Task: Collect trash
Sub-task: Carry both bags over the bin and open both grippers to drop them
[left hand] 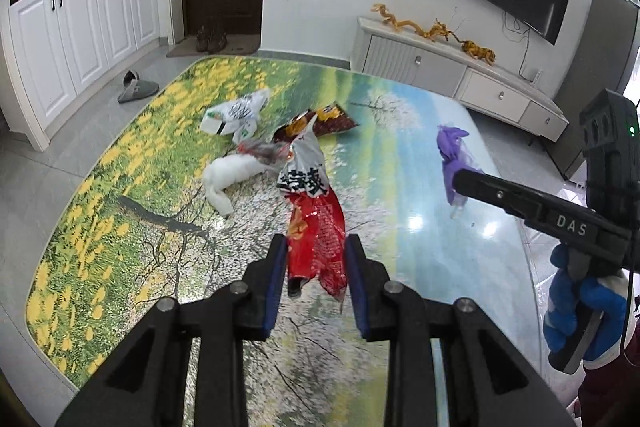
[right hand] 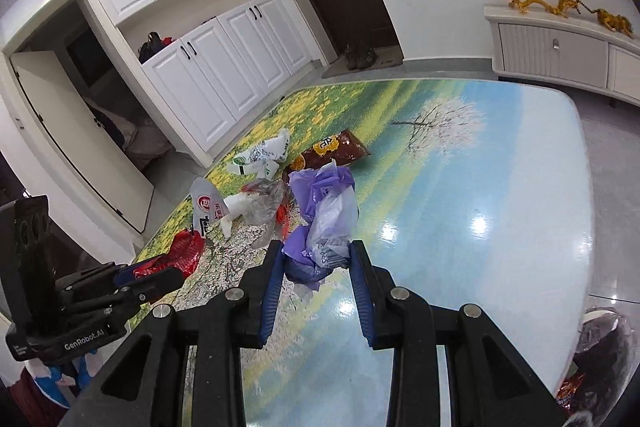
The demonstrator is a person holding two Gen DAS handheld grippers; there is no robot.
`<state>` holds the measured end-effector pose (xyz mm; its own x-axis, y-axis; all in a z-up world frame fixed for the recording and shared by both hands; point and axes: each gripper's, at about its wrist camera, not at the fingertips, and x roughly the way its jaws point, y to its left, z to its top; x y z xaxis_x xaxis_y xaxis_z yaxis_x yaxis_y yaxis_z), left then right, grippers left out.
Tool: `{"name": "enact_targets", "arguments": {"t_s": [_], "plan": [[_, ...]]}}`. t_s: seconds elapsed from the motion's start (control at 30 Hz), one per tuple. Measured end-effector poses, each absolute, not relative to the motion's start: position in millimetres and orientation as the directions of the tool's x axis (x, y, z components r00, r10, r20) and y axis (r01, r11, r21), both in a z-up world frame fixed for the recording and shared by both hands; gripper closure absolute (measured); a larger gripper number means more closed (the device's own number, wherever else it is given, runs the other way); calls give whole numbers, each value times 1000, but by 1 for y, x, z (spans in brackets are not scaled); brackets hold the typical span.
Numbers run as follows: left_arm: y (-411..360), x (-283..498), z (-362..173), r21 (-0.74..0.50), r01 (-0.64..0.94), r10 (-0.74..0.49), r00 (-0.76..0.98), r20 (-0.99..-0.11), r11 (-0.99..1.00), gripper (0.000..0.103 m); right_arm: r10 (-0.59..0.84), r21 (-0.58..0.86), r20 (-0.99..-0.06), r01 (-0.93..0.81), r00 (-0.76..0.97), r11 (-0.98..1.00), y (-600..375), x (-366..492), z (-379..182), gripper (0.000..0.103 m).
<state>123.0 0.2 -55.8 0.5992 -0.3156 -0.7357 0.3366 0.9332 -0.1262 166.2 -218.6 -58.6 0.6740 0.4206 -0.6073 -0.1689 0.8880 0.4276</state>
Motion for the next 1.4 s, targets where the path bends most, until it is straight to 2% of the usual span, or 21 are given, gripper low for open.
{"name": "enact_targets", "arguments": {"t_s": [0.33, 0.67, 1.03, 1.4], "plan": [[-44, 96, -18, -54, 418, -340, 650, -679, 907, 75, 386, 451, -558, -122, 735, 884, -263, 126, -42, 72], [-120, 73, 4, -22, 572, -451, 623, -639, 820, 75, 290, 444, -557, -16, 778, 896, -324, 84, -39, 72], [-225, 51, -13, 21, 749, -544, 500, -674, 662, 75, 153, 459, -611, 189, 777, 868, -405, 33, -70, 72], [-300, 38, -42, 16, 846, -576, 377, -726, 533, 75, 100, 480, -699, 361, 709, 799, -449, 0, -125, 72]]}}
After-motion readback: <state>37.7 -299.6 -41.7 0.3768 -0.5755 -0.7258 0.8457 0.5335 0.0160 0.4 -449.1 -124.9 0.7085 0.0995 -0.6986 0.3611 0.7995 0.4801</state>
